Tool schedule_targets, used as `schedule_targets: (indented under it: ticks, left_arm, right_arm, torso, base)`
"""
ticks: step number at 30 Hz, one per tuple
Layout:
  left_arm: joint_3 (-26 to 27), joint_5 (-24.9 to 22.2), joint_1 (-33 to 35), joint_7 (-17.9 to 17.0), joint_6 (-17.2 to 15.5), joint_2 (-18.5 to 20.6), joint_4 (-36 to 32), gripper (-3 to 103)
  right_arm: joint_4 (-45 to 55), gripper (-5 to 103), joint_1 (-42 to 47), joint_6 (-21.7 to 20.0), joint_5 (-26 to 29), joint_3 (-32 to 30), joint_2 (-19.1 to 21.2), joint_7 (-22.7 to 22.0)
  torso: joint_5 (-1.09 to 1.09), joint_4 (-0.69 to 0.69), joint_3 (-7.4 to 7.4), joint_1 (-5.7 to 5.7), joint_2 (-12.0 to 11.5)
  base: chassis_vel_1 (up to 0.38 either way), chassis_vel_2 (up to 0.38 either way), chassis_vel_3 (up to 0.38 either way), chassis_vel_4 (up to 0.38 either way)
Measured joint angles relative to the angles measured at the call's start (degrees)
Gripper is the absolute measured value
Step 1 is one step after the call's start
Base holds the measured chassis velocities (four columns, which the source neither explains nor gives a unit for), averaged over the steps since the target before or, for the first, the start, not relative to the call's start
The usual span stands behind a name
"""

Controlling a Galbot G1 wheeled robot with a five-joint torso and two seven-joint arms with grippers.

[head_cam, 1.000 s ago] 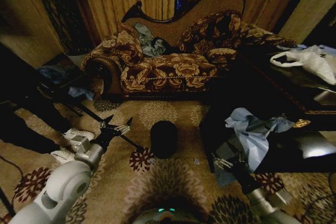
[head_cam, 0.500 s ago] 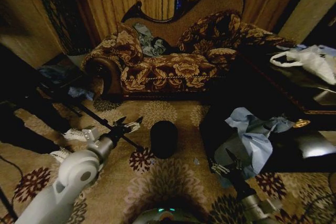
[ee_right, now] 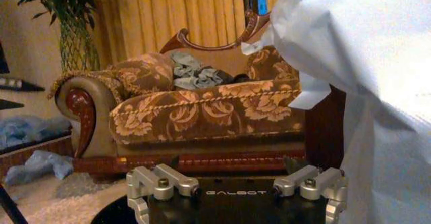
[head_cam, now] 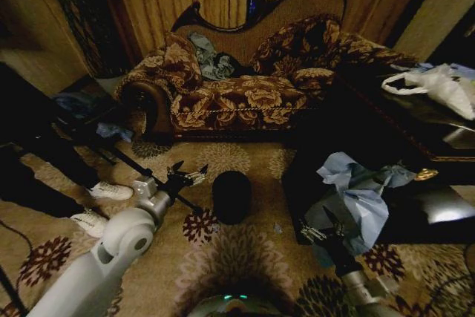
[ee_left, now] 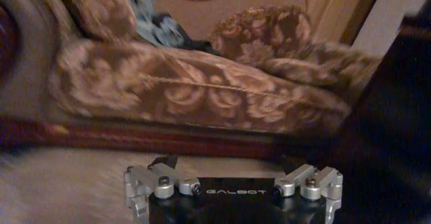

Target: Place a garbage bag over the trash bin.

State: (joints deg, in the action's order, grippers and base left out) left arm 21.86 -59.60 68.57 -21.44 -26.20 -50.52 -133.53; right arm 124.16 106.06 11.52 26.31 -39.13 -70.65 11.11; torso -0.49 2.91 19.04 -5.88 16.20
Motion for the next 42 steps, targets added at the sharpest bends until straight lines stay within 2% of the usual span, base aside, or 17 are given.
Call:
schedule_targets:
  ticks: [2,3,4,7,8,9,10,11,13,16,18,20,23,31,33,38,42]
  left_arm:
    - [-2.4,-9.5,-3.8,-0.9,0.8,-0.3,1.0,100]
    - [-3.1,-11.9,-5.2,-1.1,0.9,-0.3,1.4,100]
    - [-3.1,-11.9,-5.2,-1.1,0.9,-0.3,1.4,100]
    - [-8.9,-25.3,-13.8,-2.4,0.6,-1.2,4.6,100]
    - [-8.9,-25.3,-13.8,-2.4,0.6,-1.2,4.6,100]
    - [-10.6,-28.6,-15.6,-3.1,0.3,-1.7,5.3,100]
    - [-14.0,-34.5,-19.1,-4.8,-0.1,-3.2,6.8,100]
    - [-14.0,-34.5,-19.1,-4.8,-0.1,-3.2,6.8,100]
    - [-18.5,-39.2,-24.1,-6.3,-0.5,-6.1,9.3,100]
    - [-21.1,-40.1,-27.3,-6.4,-0.9,-8.4,11.6,100]
    - [-23.8,-40.8,-31.0,-5.3,-1.9,-11.5,14.9,100]
    - [-24.3,-41.1,-31.9,-4.8,-2.1,-12.2,15.8,100]
    - [-26.3,-42.9,-35.1,-3.4,-3.5,-15.5,19.5,100]
    - [-30.5,-45.8,-40.2,-3.0,-4.2,-21.7,25.1,100]
    - [-32.0,-46.4,-41.1,-3.7,-4.8,-24.3,26.2,100]
    - [-32.7,-48.4,-40.6,-5.5,-5.7,-26.4,26.2,100]
    - [-33.5,-52.0,-40.2,-7.6,-6.1,-28.2,27.1,100]
  right_arm:
    - [-0.5,100,0.1,0.3,-1.0,0.1,-0.4,0.0]
    - [-0.7,100,0.1,0.4,-1.3,0.1,-0.5,0.0]
    - [-0.7,100,0.1,0.4,-1.3,0.1,-0.5,0.0]
    - [-1.9,100,0.4,1.3,-2.7,0.5,-1.5,0.1]
    - [-1.9,100,0.4,1.3,-2.7,0.5,-1.5,0.1]
    - [-2.1,100,0.4,1.4,-2.8,0.6,-1.7,0.2]
    - [-2.4,100,0.4,1.6,-3.3,0.7,-2.1,0.2]
    - [-2.4,100,0.4,1.6,-3.3,0.7,-2.1,0.2]
    - [-3.0,100,0.5,1.7,-3.9,0.7,-2.6,0.2]
    - [-3.7,100,0.8,2.2,-4.4,0.3,-3.5,0.2]
    - [-4.8,100,1.3,3.3,-5.0,-0.1,-4.5,0.3]
    - [-5.1,100,1.4,3.7,-5.0,-0.1,-4.6,0.4]
    - [-6.0,100,1.1,4.8,-4.9,0.2,-4.7,0.7]
    - [-6.0,100,0.0,4.8,-4.0,0.9,-5.1,0.3]
    - [-6.6,100,-0.6,4.8,-4.0,0.7,-5.1,0.3]
    - [-6.7,100,-1.3,4.8,-3.3,0.1,-4.8,0.0]
    - [-6.6,100,-1.5,4.6,-2.8,-0.4,-4.4,-0.7]
  torso:
    - [0.00,0.00,0.00,0.00,0.0]
    - [0.00,0.00,0.00,0.00,0.0]
    - [0.00,0.00,0.00,0.00,0.0]
    - [0.02,0.01,0.00,0.00,0.0]
    - [0.02,0.01,0.00,0.00,0.0]
    - [0.01,0.01,0.00,0.00,0.0]
    - [0.00,0.00,0.00,0.00,0.0]
    - [0.00,0.00,0.00,0.00,0.0]
    - [0.01,0.01,0.00,0.00,0.0]
    - [0.01,0.01,0.00,0.00,0.0]
    - [0.01,0.01,0.00,0.00,0.0]
    - [0.01,0.02,0.00,0.00,0.0]
    - [0.01,0.01,0.00,0.00,0.0]
    - [0.01,0.00,0.00,0.00,0.0]
    - [0.01,0.01,0.00,0.00,0.0]
    - [0.01,0.01,0.00,0.00,0.0]
    - [0.00,0.00,0.00,0.00,0.0]
  base:
    - [0.000,0.000,0.000,0.000]
    - [0.000,0.000,0.000,0.000]
    - [0.000,0.000,0.000,0.000]
    - [0.000,0.000,0.000,0.000]
    - [0.000,0.000,0.000,0.000]
    - [0.000,0.000,0.000,0.000]
    - [0.000,0.000,0.000,0.000]
    - [0.000,0.000,0.000,0.000]
    - [0.000,0.000,0.000,0.000]
    - [0.000,0.000,0.000,0.000]
    - [0.000,0.000,0.000,0.000]
    - [0.000,0.000,0.000,0.000]
    - [0.000,0.000,0.000,0.000]
    - [0.000,0.000,0.000,0.000]
    - [0.000,0.000,0.000,0.000]
    - [0.000,0.000,0.000,0.000]
    - [0.000,0.000,0.000,0.000]
